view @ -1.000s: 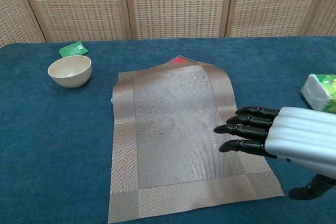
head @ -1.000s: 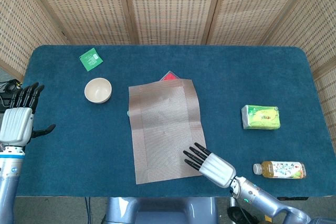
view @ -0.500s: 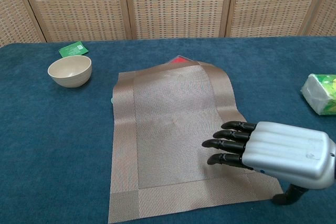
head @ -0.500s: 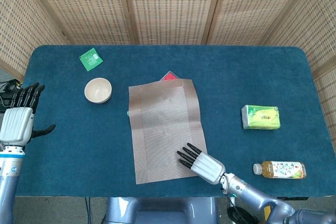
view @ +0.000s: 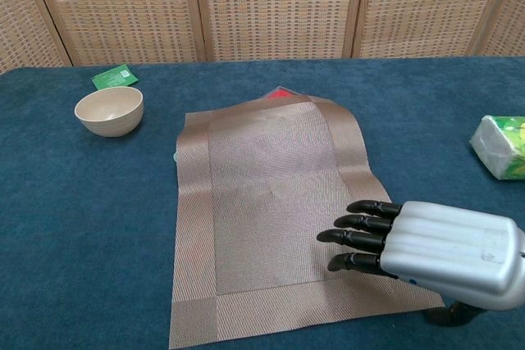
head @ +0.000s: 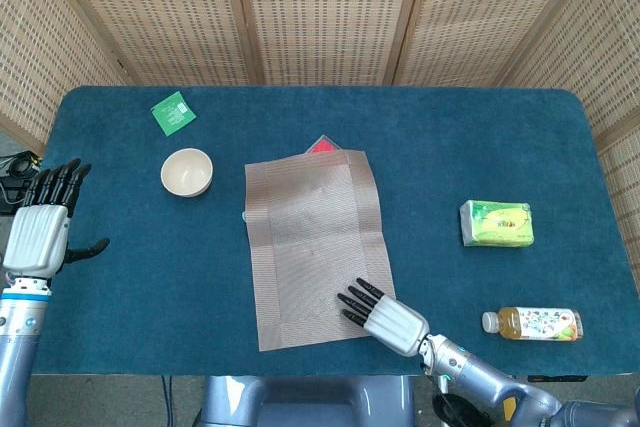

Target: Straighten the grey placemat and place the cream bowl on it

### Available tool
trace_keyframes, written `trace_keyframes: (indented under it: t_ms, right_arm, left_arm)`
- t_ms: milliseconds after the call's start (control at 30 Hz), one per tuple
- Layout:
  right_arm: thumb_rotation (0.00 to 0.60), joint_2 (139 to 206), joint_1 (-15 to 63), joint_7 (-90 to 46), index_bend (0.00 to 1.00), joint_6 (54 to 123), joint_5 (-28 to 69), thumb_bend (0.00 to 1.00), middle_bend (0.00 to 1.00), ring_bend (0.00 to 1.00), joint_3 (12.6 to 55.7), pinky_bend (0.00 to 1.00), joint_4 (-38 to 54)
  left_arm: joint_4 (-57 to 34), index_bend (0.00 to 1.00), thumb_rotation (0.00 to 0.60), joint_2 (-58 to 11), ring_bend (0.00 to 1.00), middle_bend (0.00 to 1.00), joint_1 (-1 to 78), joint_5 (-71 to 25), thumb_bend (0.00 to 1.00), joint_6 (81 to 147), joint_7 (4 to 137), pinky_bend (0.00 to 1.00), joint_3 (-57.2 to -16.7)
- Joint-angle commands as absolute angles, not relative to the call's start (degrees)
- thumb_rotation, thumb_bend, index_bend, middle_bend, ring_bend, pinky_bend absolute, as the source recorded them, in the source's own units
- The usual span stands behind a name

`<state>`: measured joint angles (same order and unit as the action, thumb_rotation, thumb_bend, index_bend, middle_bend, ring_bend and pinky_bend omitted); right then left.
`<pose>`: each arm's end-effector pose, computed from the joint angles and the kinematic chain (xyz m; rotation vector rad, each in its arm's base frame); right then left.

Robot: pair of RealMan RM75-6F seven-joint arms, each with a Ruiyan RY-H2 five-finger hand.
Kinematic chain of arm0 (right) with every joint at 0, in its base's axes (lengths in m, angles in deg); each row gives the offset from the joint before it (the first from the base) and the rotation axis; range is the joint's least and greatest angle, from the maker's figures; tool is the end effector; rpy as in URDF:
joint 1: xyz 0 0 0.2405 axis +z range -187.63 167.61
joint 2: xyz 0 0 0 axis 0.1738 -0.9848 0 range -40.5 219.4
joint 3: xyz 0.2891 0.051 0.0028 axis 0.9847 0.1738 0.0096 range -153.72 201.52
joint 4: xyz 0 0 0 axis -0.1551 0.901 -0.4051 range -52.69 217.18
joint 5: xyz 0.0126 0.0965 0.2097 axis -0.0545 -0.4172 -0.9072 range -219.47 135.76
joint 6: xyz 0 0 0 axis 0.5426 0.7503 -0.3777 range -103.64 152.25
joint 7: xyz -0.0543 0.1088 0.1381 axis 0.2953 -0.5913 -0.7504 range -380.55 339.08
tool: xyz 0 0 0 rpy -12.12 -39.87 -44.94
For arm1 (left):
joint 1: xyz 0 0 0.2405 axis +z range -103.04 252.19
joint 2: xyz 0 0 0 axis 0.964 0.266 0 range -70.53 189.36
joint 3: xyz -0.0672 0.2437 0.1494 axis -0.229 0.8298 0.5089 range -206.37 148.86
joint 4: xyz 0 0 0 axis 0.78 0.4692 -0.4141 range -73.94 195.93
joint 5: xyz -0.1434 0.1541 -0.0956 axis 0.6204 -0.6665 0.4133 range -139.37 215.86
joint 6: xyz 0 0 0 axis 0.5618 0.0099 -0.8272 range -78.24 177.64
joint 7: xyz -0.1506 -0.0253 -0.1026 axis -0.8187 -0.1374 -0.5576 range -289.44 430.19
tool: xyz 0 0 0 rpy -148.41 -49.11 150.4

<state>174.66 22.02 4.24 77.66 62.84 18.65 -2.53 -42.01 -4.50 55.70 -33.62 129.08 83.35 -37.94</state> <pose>-0.2091 -0.2615 -0.0888 2.4577 -0.3064 0.7657 -0.2764 0.3196 0.1519 -1.3791 -0.8622 -0.9591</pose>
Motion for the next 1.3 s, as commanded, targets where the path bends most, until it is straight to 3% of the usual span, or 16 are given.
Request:
trace_keyframes:
  t_ms: [33,667,833,933,1100,1300]
  right_arm:
    - [0.600,174.8,22.0,4.2,0.18,78.1,63.0,0.00,0.00,0.00,18.2,0.00,-2.4]
    - [0.600,177.0,22.6,3.7,0.18,79.1,61.8,0.01,0.00,0.00,17.7,0.00,1.2]
    - [0.600,177.4,22.9,1.9,0.20,80.6,62.3,0.32,0.00,0.00,17.7,0.00,1.9]
    - [0.600,177.3,23.3,0.2,0.20,82.1,63.1,0.45,0.00,0.00,17.7,0.00,2.0]
    - [0.600,177.1,23.8,-0.8,0.21,82.7,63.0,0.54,0.00,0.00,18.0,0.00,2.3]
    - [0.600,177.0,24.1,-1.0,0.24,82.8,62.9,0.55,0.00,0.00,17.8,0.00,2.4]
  left_arm:
    - [-42.0,0.00,0.600,-4.5,0.00,0.00,55.7,-33.7,0.00,129.0,83.5,0.00,-37.9]
    - [-42.2,0.00,0.600,-4.6,0.00,0.00,55.7,-33.9,0.00,128.0,83.7,0.00,-38.1]
    - [-42.2,0.00,0.600,-4.6,0.00,0.00,55.8,-34.0,0.00,127.9,83.5,0.00,-38.2]
    - [-42.1,0.00,0.600,-4.7,0.00,0.00,55.8,-34.1,0.00,127.9,83.6,0.00,-38.2]
    - [-42.1,0.00,0.600,-4.8,0.00,0.00,55.8,-34.1,0.00,127.7,83.8,0.00,-38.2]
    - [-42.2,0.00,0.600,-4.8,0.00,0.00,55.8,-34.2,0.00,127.7,83.8,0.00,-38.2]
